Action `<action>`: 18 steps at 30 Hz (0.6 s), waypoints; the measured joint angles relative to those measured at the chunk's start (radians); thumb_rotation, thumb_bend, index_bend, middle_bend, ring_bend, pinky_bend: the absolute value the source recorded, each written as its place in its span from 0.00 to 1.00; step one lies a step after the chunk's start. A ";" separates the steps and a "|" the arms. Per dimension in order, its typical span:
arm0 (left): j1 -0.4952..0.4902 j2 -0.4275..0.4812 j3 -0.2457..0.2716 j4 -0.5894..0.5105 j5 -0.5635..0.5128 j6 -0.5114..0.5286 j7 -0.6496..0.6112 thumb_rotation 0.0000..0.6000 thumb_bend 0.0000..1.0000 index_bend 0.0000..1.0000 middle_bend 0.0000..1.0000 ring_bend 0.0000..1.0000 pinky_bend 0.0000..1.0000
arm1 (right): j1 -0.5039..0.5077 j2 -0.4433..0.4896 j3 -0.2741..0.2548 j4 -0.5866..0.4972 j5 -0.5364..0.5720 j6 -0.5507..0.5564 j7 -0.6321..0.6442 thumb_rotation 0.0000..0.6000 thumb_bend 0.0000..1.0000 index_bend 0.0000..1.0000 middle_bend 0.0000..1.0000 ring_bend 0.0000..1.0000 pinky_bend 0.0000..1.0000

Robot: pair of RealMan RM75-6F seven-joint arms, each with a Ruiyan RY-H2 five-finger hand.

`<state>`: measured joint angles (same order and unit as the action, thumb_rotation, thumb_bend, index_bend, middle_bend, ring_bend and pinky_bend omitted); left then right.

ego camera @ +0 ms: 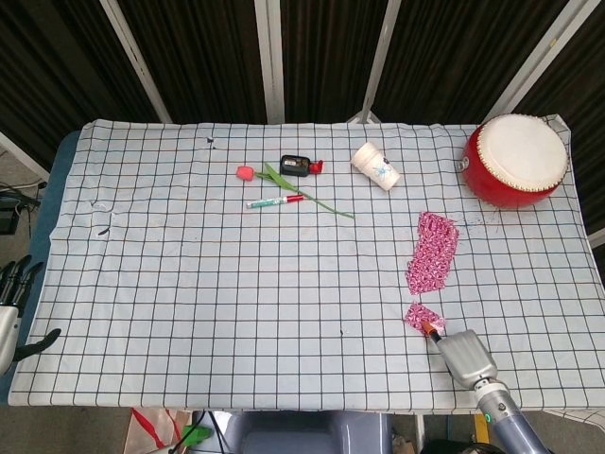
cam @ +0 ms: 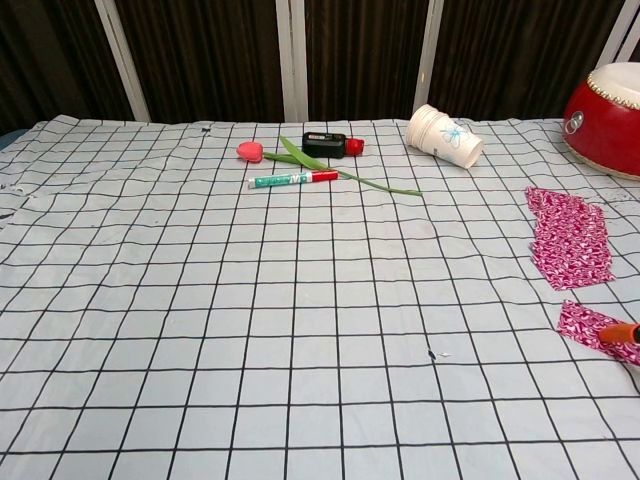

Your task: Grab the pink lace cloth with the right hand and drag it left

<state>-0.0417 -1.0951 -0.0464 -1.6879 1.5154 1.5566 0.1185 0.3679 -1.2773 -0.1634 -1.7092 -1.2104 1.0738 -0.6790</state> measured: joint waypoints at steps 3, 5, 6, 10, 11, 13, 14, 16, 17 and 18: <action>-0.001 0.000 0.000 0.000 0.000 -0.001 0.001 1.00 0.25 0.10 0.00 0.00 0.01 | -0.011 0.009 -0.009 -0.022 -0.036 0.021 0.005 1.00 0.86 0.15 0.81 0.79 0.62; -0.001 -0.001 0.000 0.000 0.001 -0.001 0.001 1.00 0.25 0.10 0.00 0.00 0.01 | -0.019 0.013 -0.010 -0.033 -0.056 0.039 0.010 1.00 0.86 0.15 0.81 0.79 0.62; -0.001 -0.001 0.000 0.000 0.001 -0.001 0.000 1.00 0.25 0.10 0.00 0.00 0.01 | -0.020 0.014 -0.007 -0.035 -0.059 0.044 0.013 1.00 0.86 0.15 0.81 0.79 0.62; -0.001 -0.001 0.000 0.002 0.000 -0.001 -0.002 1.00 0.25 0.10 0.00 0.00 0.01 | -0.018 0.011 0.032 -0.035 -0.064 0.059 0.038 1.00 0.86 0.15 0.81 0.79 0.62; -0.001 -0.001 -0.001 0.002 -0.001 -0.001 -0.003 1.00 0.25 0.10 0.00 0.00 0.01 | -0.015 0.010 0.043 -0.036 -0.064 0.061 0.043 1.00 0.86 0.15 0.81 0.79 0.62; -0.001 -0.001 -0.002 0.003 -0.004 -0.002 -0.004 1.00 0.25 0.10 0.00 0.00 0.01 | -0.007 0.010 0.068 -0.040 -0.060 0.063 0.052 1.00 0.86 0.15 0.81 0.79 0.62; -0.002 0.000 -0.002 0.003 -0.005 -0.003 -0.005 1.00 0.25 0.10 0.00 0.00 0.01 | -0.003 0.011 0.078 -0.042 -0.056 0.062 0.055 1.00 0.86 0.15 0.81 0.79 0.62; -0.002 0.000 -0.002 0.003 -0.004 -0.004 -0.005 1.00 0.25 0.10 0.00 0.00 0.01 | 0.009 0.011 0.097 -0.044 -0.039 0.053 0.055 1.00 0.86 0.15 0.81 0.79 0.62; -0.002 0.000 -0.002 0.004 -0.004 -0.003 -0.005 1.00 0.25 0.10 0.00 0.00 0.01 | 0.015 0.011 0.102 -0.042 -0.028 0.046 0.053 1.00 0.86 0.15 0.81 0.79 0.62; -0.002 0.000 -0.002 0.004 -0.003 -0.001 -0.006 1.00 0.25 0.10 0.00 0.00 0.01 | 0.021 0.010 0.108 -0.040 -0.015 0.037 0.050 1.00 0.86 0.15 0.81 0.79 0.62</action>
<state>-0.0433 -1.0951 -0.0485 -1.6842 1.5123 1.5554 0.1123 0.3886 -1.2675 -0.0559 -1.7490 -1.2256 1.1109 -0.6294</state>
